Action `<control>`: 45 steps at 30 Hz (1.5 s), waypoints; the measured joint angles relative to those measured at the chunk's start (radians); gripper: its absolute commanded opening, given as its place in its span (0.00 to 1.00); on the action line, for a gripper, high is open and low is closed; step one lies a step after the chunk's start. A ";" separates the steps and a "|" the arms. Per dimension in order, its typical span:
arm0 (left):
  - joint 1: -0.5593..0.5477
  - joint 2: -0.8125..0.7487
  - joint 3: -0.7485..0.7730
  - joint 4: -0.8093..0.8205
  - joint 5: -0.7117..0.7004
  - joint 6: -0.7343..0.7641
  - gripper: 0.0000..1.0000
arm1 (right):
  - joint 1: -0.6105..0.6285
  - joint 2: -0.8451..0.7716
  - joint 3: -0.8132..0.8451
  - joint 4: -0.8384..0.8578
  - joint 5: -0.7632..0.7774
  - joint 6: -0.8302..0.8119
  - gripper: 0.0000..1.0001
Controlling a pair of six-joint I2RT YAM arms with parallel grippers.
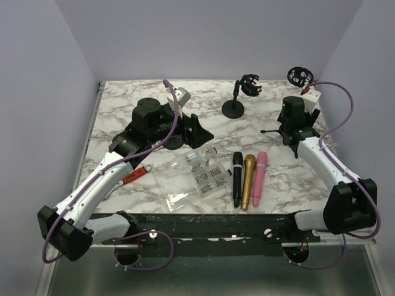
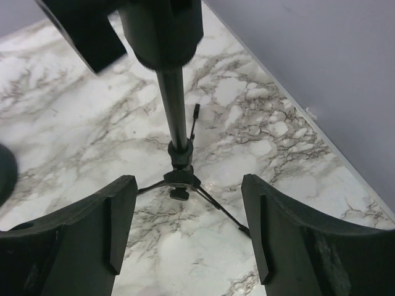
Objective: Remove the microphone from the stand
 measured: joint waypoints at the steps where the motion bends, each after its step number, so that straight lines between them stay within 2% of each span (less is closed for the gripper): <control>1: 0.000 0.000 0.000 0.000 0.000 0.000 0.99 | 0.000 -0.017 0.007 -0.005 -0.011 0.002 0.78; 10: 0.000 0.000 -0.002 0.000 0.001 -0.003 0.99 | 0.000 -0.189 0.078 -0.023 -0.161 0.012 0.77; 15: 0.000 0.000 -0.002 0.000 0.003 -0.005 0.99 | 0.000 -0.224 0.189 -0.023 -0.200 0.024 0.81; 22: 0.000 0.000 -0.002 0.001 0.006 -0.007 0.99 | 0.000 -0.130 0.414 -0.037 -0.212 0.026 0.81; 26: 0.000 0.000 -0.002 0.001 0.007 -0.007 0.99 | 0.000 -0.054 0.475 -0.042 -0.224 0.021 0.81; 32: 0.000 0.000 -0.002 0.001 0.008 -0.007 0.99 | -0.008 0.015 0.475 -0.054 -0.233 0.023 0.80; 37: 0.000 -0.001 -0.002 0.001 0.008 -0.007 0.99 | -0.021 0.031 0.411 -0.073 -0.234 0.038 0.79; 45: 0.000 -0.001 -0.002 0.003 0.015 -0.008 0.99 | -0.021 0.027 0.438 -0.096 -0.269 0.054 0.78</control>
